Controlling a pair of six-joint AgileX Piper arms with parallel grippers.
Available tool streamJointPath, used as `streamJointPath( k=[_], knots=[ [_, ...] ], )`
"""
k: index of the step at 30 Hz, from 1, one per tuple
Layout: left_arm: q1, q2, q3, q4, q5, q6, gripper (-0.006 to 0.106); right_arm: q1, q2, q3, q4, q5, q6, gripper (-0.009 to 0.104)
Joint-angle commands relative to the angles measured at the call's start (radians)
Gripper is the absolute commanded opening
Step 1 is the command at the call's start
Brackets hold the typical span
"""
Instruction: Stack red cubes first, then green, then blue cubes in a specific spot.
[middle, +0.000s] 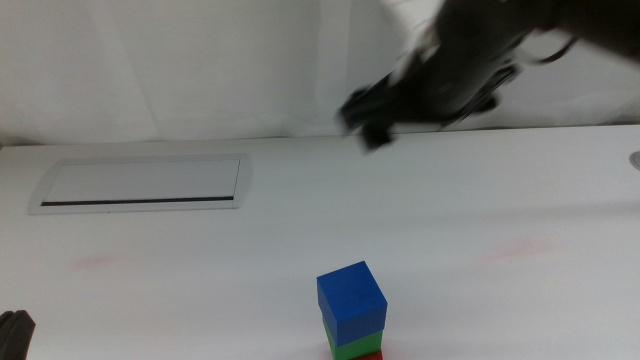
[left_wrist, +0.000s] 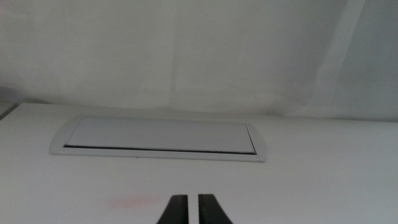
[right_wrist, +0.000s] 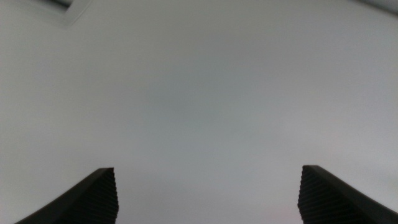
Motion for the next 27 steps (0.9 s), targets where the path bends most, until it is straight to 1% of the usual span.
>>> streamJointPath(
  k=[1, 7, 9, 11, 13, 17, 18, 19, 23, 24, 25, 27],
  knots=[
    [0.003, -0.002, 0.041, -0.008, -0.015, -0.004, -0.003, -0.104, -0.021, -0.009, 0.024, -0.056, -0.063, 0.079],
    [0.003, -0.002, 0.041, -0.008, -0.015, -0.004, -0.003, -0.364, -0.023, -0.004, 0.024, -0.193, -0.133, 0.079],
    [0.003, -0.002, 0.041, -0.008, -0.015, -0.004, -0.003, -0.444, -0.023, -0.004, 0.039, -0.223, -0.145, 0.079],
    [0.003, -0.002, 0.041, -0.008, -0.015, -0.004, -0.003, -0.521, -0.023, -0.004, 0.055, -0.241, -0.189, 0.079],
    [0.003, -0.002, 0.041, -0.008, -0.015, -0.004, -0.003, -0.586, -0.023, -0.004, 0.055, -0.25, -0.223, 0.079],
    [0.003, -0.002, 0.041, -0.008, -0.015, -0.004, -0.003, -0.69, -0.023, -0.004, 0.081, -0.236, -0.291, 0.079],
    [0.003, -0.002, 0.041, -0.008, -0.015, -0.004, -0.003, -0.709, -0.023, -0.003, 0.094, -0.233, -0.302, 0.078],
    [0.003, -0.002, 0.041, -0.008, -0.015, -0.004, -0.003, -0.732, -0.023, -0.003, 0.121, -0.229, -0.33, 0.078],
    [0.003, -0.002, 0.041, -0.008, -0.015, -0.004, -0.003, -0.811, -0.04, 0.04, 0.281, -0.264, -0.422, 0.071],
    [0.003, -0.002, 0.041, -0.008, -0.015, -0.004, -0.003, -0.82, -0.046, 0.059, 0.306, -0.28, -0.457, 0.07],
    [0.003, -0.002, 0.041, -0.008, -0.015, -0.004, -0.003, -0.829, -0.057, 0.087, 0.326, -0.301, -0.479, 0.067],
    [0.003, -0.002, 0.041, -0.008, -0.015, -0.004, -0.003, -0.836, -0.088, 0.163, 0.328, -0.353, -0.477, 0.063]
  ],
)
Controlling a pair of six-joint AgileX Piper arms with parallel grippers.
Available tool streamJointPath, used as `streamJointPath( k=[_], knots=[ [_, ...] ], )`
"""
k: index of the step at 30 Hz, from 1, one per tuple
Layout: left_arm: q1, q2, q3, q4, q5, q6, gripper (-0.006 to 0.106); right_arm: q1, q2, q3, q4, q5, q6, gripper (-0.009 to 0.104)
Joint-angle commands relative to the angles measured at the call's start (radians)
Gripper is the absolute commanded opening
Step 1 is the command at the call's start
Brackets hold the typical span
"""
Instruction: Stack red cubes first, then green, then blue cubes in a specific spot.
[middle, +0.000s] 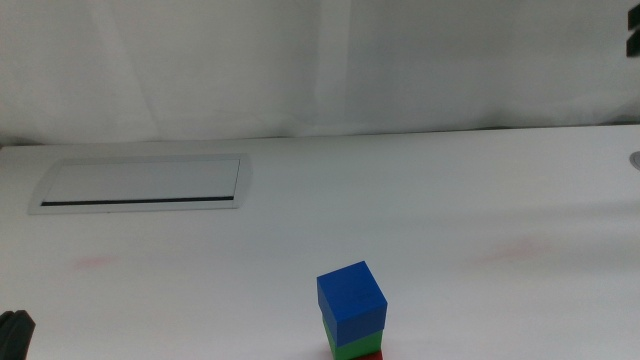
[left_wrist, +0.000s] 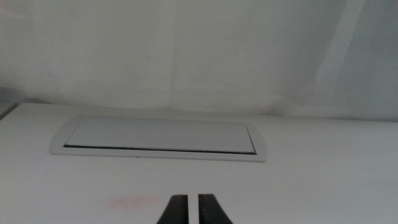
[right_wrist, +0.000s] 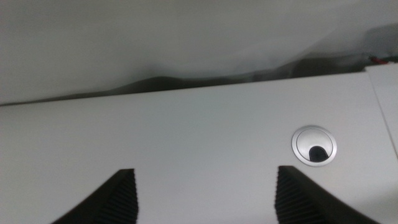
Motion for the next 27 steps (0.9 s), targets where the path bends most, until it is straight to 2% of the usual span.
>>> streamJointPath(
  k=[1, 4, 6, 8, 12, 16, 21, 23, 27],
  knots=[
    [0.003, -0.002, 0.041, -0.008, -0.015, -0.004, -0.003, -0.01, -0.047, 0.09, 0.022, -0.078, -0.032, 0.06],
    [0.003, -0.002, 0.041, -0.008, -0.015, -0.004, -0.003, -0.01, -0.125, 0.25, -0.004, -0.205, -0.034, 0.044],
    [0.003, -0.002, 0.041, -0.008, -0.015, -0.004, -0.003, -0.01, -0.189, 0.358, -0.004, -0.299, -0.034, 0.025],
    [0.003, -0.002, 0.041, -0.008, -0.015, -0.004, -0.003, -0.01, -0.272, 0.474, 0.001, -0.381, -0.032, -0.002],
    [0.003, -0.002, 0.041, -0.008, -0.015, -0.004, -0.003, -0.01, -0.523, 0.714, 0.01, -0.519, -0.034, -0.003],
    [0.003, -0.002, 0.041, -0.008, -0.015, -0.004, -0.003, -0.01, -0.752, 0.848, 0.01, -0.544, -0.065, -0.003],
    [0.003, -0.002, 0.041, -0.008, -0.015, -0.004, -0.003, -0.01, -1.051, 0.956, 0.012, -0.476, -0.084, -0.003],
    [0.003, -0.002, 0.041, -0.008, -0.015, -0.004, -0.003, -0.002, -1.199, 0.981, 0.022, -0.394, -0.081, -0.003],
    [0.003, -0.002, 0.041, -0.008, -0.015, -0.004, -0.003, 0.021, -1.328, 0.983, 0.03, -0.33, -0.027, -0.003]
  ],
)
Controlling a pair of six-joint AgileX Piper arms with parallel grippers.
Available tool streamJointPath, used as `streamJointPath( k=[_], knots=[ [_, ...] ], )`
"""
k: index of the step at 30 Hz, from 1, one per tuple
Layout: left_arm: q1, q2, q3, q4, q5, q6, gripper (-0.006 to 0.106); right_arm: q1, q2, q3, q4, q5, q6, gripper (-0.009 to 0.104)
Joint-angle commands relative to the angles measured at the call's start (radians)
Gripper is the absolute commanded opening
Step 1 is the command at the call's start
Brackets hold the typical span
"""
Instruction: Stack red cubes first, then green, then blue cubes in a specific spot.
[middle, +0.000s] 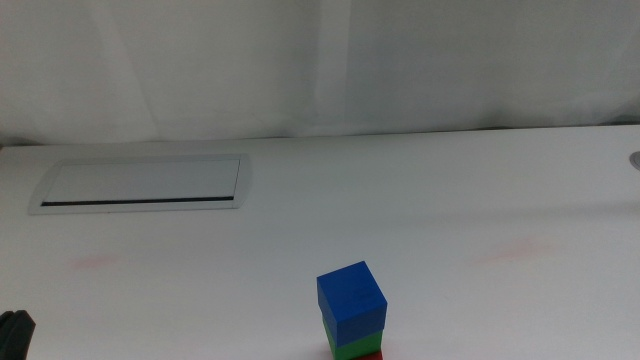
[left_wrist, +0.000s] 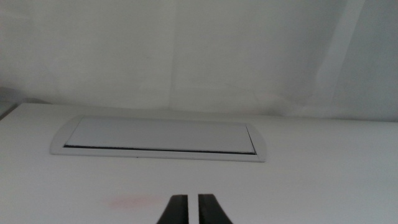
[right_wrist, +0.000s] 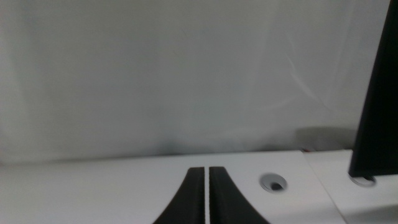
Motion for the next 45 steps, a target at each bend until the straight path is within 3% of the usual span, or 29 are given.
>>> streamJointPath(
  k=[1, 5, 8, 17, 19, 32, 37, 40, 45],
  knots=[
    [0.003, -0.002, 0.041, -0.008, -0.015, -0.004, -0.003, 0.019, -0.066, 0.008, 0.008, 0.035, 0.034, -0.003],
    [0.003, -0.002, 0.041, -0.008, -0.013, -0.004, -0.003, 0.066, -0.108, 0.018, 0.001, 0.11, 0.018, -0.003],
    [0.003, -0.002, 0.041, -0.008, 0.0, -0.004, -0.003, 0.082, -0.076, 0.08, -0.01, 0.046, -0.057, -0.003],
    [0.003, -0.002, 0.041, -0.008, 0.0, -0.004, -0.003, 0.089, -0.014, 0.337, -0.008, -0.375, -0.166, -0.003],
    [0.003, -0.002, 0.041, -0.008, 0.0, -0.004, -0.003, 0.09, -0.014, 0.362, 0.018, -0.435, -0.156, -0.003],
    [0.003, -0.002, 0.041, -0.01, 0.0, -0.004, -0.003, 0.213, -0.021, 0.37, 0.041, -0.476, -0.158, -0.003],
    [0.003, -0.002, 0.041, -0.01, 0.0, -0.004, -0.003, 0.257, -0.021, 0.491, 0.054, -0.593, -0.128, -0.003],
    [0.003, -0.002, 0.041, -0.01, 0.0, -0.004, -0.003, 0.257, -0.021, 0.573, 0.096, -0.664, -0.123, -0.003],
    [0.003, -0.002, 0.041, -0.01, 0.0, -0.004, -0.003, 0.257, -0.021, 0.612, 0.096, -0.677, -0.123, -0.003]
  ],
)
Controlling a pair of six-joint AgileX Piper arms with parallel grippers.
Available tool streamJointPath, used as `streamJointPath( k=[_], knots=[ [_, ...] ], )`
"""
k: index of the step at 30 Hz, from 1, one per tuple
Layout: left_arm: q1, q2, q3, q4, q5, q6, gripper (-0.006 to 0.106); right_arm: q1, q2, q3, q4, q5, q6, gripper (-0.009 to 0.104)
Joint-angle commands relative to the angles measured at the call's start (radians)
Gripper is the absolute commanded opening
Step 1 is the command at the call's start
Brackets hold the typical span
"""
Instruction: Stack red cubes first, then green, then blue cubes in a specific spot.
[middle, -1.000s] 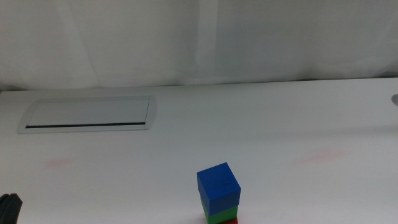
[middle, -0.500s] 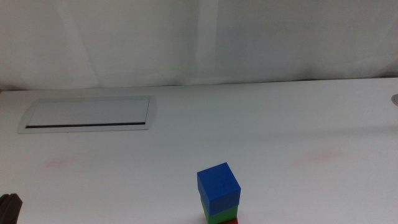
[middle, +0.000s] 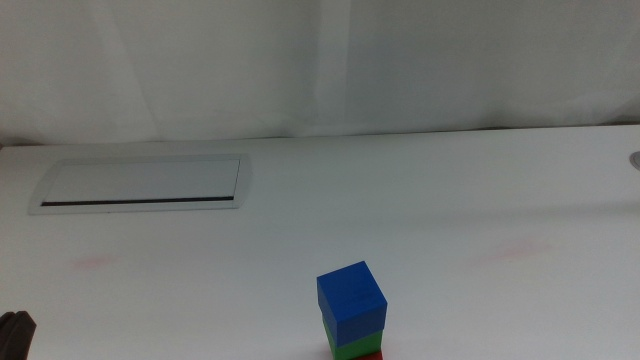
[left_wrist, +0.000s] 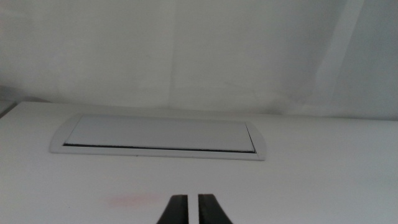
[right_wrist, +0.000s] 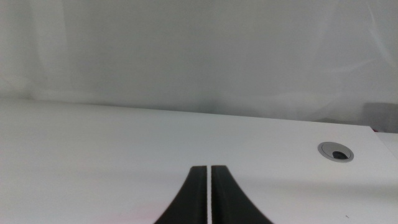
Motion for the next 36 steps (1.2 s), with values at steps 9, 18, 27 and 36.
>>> streamJointPath(
  k=[9, 18, 27, 36],
  knots=[
    [0.003, -0.002, 0.041, -0.01, -0.001, -0.004, -0.003, 0.002, -0.003, 0.007, 0.0, -0.131, 0.017, -0.003],
    [0.003, -0.002, 0.041, -0.01, -0.001, -0.004, -0.003, 0.001, -0.091, 0.007, 0.0, -0.151, 0.008, -0.003],
    [0.003, -0.002, 0.041, -0.01, -0.001, -0.004, -0.003, 0.001, -0.152, 0.007, 0.0, -0.106, 0.01, -0.003],
    [0.003, -0.002, 0.041, -0.01, -0.001, -0.004, -0.003, 0.001, -0.152, 0.007, 0.0, -0.073, 0.014, -0.003]
  ],
)
